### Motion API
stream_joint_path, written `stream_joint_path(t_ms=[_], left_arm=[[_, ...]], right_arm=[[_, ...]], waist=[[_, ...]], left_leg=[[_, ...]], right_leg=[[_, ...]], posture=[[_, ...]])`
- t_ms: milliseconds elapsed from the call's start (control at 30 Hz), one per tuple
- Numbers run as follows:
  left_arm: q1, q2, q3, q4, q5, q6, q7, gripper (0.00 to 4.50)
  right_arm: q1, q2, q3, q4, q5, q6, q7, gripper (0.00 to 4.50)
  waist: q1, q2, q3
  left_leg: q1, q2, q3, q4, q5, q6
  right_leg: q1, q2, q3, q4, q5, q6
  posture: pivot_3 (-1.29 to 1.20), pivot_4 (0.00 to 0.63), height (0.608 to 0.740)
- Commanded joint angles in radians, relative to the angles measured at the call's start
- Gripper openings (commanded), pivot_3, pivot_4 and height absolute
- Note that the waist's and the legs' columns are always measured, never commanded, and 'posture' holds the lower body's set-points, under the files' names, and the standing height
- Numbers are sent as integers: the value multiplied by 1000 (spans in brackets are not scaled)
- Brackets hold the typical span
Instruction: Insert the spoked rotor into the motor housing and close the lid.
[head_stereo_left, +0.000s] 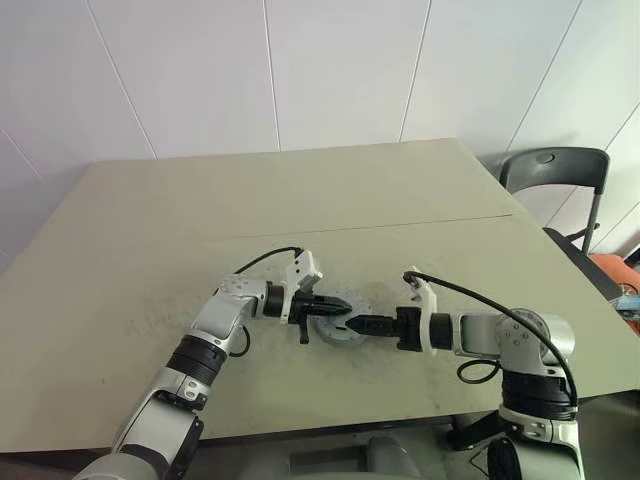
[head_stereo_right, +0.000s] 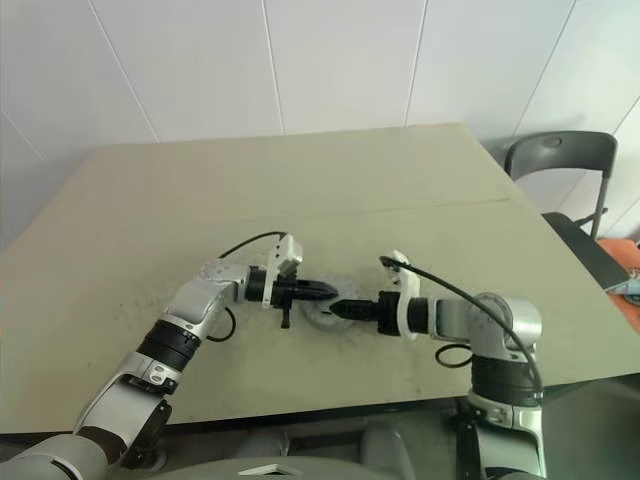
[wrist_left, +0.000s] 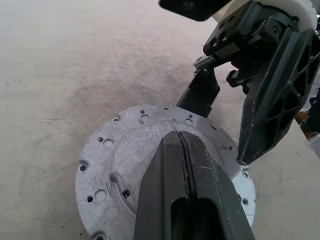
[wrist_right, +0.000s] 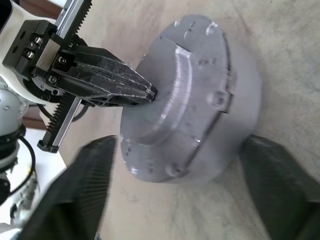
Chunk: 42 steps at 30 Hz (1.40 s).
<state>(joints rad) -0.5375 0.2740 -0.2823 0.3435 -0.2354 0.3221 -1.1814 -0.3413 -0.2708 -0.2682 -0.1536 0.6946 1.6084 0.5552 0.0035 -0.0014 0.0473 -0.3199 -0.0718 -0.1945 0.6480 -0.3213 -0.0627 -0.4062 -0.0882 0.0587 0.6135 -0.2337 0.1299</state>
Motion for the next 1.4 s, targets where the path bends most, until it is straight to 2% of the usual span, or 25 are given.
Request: stream_joint_path(t_ms=[33, 133, 200, 433, 1000, 1167, 1400], left_arm=[[-16, 7, -4, 11, 17, -11, 4, 0], [-18, 5, -3, 19, 19, -19, 4, 0], [-19, 3, -1, 24, 20, -25, 4, 0], [-13, -3, 14, 30, 18, -41, 20, 0], [26, -42, 148, -37, -133, 85, 89, 0], [32, -45, 235, -60, -209, 151, 148, 0], [14, -65, 338, -55, -274, 198, 248, 0]], right_arm=[[-26, 32, -18, -39, 80, 6, 14, 2663], [-28, 31, -19, -44, 91, 6, 15, 1671], [-26, 27, -11, -47, 94, 6, 10, 1414], [-23, 42, -8, -40, 83, 4, -4, 1412], [-27, 77, -42, -2, 79, -16, -32, 1407], [-50, 122, -100, 27, 85, -18, -55, 1407], [-61, 134, -115, 43, 89, -25, -67, 1407]], waist=[[-2, 0, 0], [-7, 1, 0], [-12, 1, -1], [-16, 2, -1], [-20, 2, -1], [-20, 2, -1], [-18, 2, -1]], left_leg=[[0, 0, 0, 0, 0, 0], [0, 0, 0, 0, 0, 0], [0, 0, 0, 0, 0, 0], [0, 0, 0, 0, 0, 0], [0, 0, 0, 0, 0, 0], [0, 0, 0, 0, 0, 0], [-1, 0, -1, -1, 0, 0]], right_leg=[[0, 0, 0, 0, 0, 0], [0, 0, 0, 0, 0, 0], [1, 0, 0, 0, 0, 0], [1, 0, 0, 0, 0, 0], [0, 0, 0, 1, -1, 1], [-1, 0, 0, 1, 0, 0], [-2, 0, 0, 1, 1, -2]], posture=[[0, 0, 740], [0, 0, 740], [0, 0, 740], [0, 0, 740], [0, 0, 740], [0, 0, 740], [0, 0, 740]])
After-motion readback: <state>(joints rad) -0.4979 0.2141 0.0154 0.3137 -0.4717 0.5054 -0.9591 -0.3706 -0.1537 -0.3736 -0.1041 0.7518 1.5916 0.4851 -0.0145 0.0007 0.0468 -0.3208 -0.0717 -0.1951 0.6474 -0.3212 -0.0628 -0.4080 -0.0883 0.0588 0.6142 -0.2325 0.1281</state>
